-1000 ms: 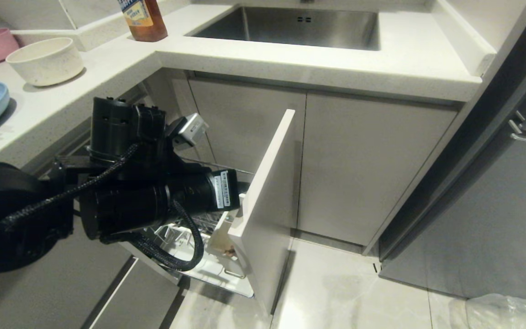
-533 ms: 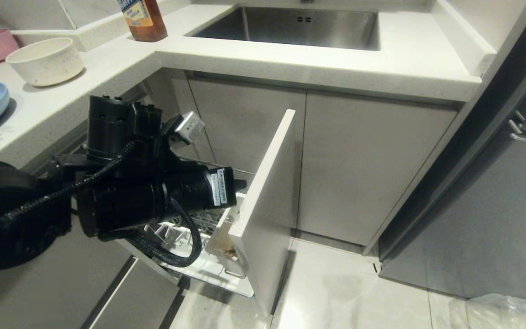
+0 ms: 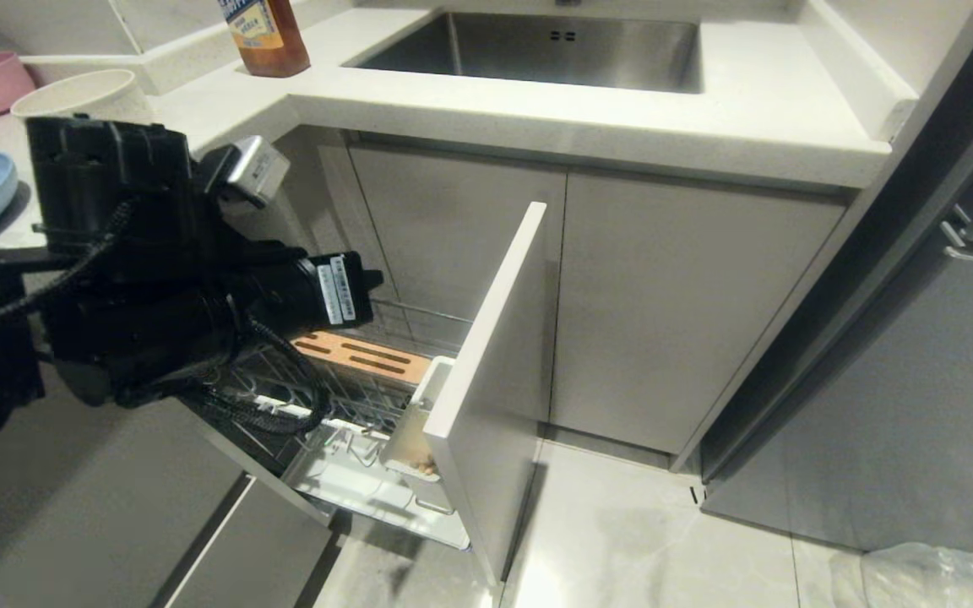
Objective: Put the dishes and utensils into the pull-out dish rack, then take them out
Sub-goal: Pick up the chopsticks and place it in the cupboard
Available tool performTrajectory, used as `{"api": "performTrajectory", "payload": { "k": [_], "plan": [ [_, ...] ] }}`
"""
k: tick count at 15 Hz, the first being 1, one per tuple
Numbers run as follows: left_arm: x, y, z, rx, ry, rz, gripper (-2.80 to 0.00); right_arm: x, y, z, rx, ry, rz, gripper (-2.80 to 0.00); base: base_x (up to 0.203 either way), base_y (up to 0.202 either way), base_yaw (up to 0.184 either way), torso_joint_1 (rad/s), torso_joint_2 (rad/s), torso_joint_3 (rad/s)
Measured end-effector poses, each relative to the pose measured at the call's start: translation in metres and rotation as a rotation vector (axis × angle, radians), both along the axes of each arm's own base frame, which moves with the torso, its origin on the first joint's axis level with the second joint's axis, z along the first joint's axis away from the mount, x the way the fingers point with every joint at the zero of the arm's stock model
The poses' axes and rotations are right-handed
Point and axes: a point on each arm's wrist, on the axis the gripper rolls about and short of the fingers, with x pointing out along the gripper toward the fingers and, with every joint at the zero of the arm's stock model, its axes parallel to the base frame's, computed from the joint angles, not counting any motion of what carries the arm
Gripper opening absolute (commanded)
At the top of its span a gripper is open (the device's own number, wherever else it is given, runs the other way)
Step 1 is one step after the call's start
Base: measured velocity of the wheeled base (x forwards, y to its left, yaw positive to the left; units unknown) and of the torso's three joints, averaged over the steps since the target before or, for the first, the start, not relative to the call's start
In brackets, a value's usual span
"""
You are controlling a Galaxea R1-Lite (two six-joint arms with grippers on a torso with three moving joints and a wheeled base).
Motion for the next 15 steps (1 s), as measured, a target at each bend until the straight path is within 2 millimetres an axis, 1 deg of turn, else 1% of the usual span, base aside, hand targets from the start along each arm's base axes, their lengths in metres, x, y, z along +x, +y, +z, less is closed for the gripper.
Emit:
{"api": "performTrajectory", "payload": {
  "k": [3,4,6,8,10,12,15],
  "plan": [
    [-0.009,-0.001,0.013,-0.007,-0.058,0.078,-2.80,0.000,0.000,0.000,0.000,0.000,0.000,-2.80,0.000,0.000,0.000,0.000,0.00,0.000],
    [-0.013,0.002,0.019,-0.011,-0.069,0.090,-2.80,0.000,0.000,0.000,0.000,0.000,0.000,-2.80,0.000,0.000,0.000,0.000,0.00,0.000],
    [-0.023,0.014,0.037,-0.029,-0.105,0.112,-2.80,0.000,0.000,0.000,0.000,0.000,0.000,-2.80,0.000,0.000,0.000,0.000,0.00,0.000],
    [-0.034,0.031,0.058,-0.023,-0.146,0.152,-2.80,0.000,0.000,0.000,0.000,0.000,0.000,-2.80,0.000,0.000,0.000,0.000,0.00,0.000],
    [-0.046,0.053,0.080,-0.033,-0.191,0.220,-2.80,0.000,0.000,0.000,0.000,0.000,0.000,-2.80,0.000,0.000,0.000,0.000,0.00,0.000],
    [-0.057,0.075,0.097,-0.047,-0.202,0.306,-2.80,0.000,0.000,0.000,0.000,0.000,0.000,-2.80,0.000,0.000,0.000,0.000,0.00,0.000],
    [-0.074,0.097,0.117,-0.092,-0.194,0.436,-2.80,0.000,0.000,0.000,0.000,0.000,0.000,-2.80,0.000,0.000,0.000,0.000,0.00,0.000]
  ]
}}
